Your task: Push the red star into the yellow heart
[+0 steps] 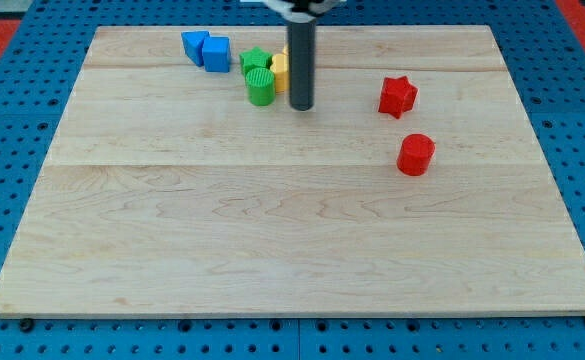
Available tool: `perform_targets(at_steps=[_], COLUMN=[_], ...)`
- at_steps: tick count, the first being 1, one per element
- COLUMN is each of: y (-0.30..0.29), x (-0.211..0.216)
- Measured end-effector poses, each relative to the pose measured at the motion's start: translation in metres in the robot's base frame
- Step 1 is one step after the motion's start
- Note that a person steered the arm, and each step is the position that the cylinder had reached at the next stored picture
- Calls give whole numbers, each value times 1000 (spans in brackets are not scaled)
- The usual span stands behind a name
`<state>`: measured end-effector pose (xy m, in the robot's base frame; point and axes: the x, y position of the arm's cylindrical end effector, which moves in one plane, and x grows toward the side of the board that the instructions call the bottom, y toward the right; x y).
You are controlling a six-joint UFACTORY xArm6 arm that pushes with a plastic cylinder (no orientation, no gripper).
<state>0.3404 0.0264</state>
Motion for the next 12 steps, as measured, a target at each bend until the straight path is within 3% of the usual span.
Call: perform_targets(at_steps=[1, 3, 4, 5, 8, 12], y=[12, 133, 167, 157, 25, 5], x=[-22, -46, -20, 12, -8, -8])
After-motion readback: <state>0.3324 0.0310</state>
